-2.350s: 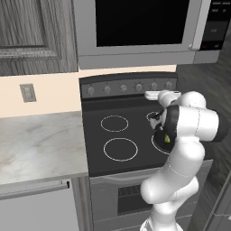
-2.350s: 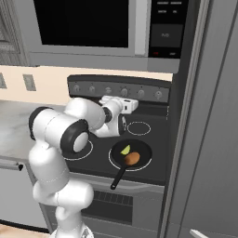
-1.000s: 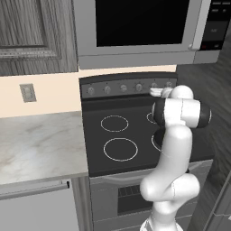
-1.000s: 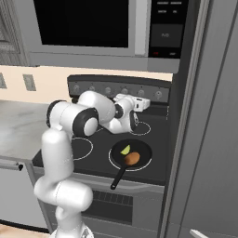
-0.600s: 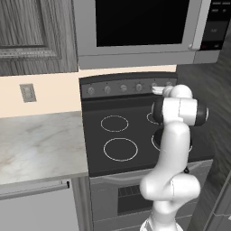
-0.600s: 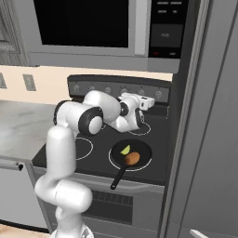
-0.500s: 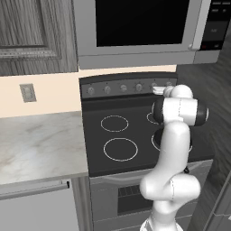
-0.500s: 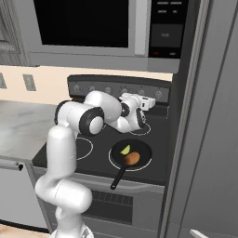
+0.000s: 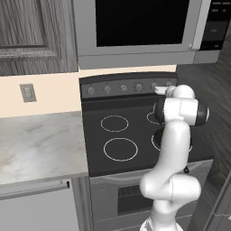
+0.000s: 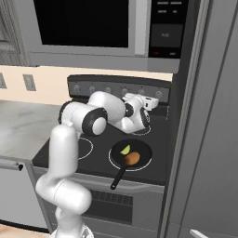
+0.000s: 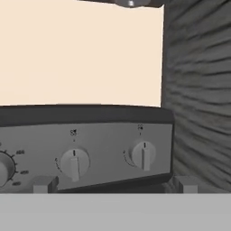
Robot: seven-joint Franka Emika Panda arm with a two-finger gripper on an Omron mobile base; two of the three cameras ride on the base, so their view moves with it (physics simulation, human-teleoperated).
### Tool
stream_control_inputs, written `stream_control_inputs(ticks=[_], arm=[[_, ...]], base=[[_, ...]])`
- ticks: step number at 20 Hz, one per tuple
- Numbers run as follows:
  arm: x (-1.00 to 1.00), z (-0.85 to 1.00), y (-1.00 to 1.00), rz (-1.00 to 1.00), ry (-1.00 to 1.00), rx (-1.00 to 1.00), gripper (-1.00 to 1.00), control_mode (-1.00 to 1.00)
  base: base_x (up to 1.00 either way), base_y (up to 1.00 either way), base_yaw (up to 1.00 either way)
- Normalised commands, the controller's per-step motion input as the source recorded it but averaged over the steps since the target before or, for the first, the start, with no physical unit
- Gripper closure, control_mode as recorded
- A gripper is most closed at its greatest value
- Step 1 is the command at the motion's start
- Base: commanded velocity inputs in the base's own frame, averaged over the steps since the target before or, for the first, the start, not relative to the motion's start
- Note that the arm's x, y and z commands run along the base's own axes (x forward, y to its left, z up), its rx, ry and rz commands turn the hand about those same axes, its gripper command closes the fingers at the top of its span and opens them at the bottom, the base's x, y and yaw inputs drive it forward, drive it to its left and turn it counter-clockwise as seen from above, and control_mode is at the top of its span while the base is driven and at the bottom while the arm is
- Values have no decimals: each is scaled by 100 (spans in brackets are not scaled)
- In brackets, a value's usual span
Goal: Put the lemon wedge and potato in the pan. Then turn on the front right burner and set the heat to medium.
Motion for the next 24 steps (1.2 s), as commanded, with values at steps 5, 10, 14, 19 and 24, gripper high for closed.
stream_control_inputs(ticks=[5,10,14,19,24], arm=[[2,-13,-13,0,0,0,-100,-100],[3,-6,-8,0,0,0,-100,-100],[7,-9,-2,0,0,0,-100,-100],[10,-14,-2,0,0,0,-100,-100],[10,-5,0,0,0,0,-100,-100]], base=[[0,0,0],[0,0,0],[0,0,0],[0,0,0],[0,0,0]])
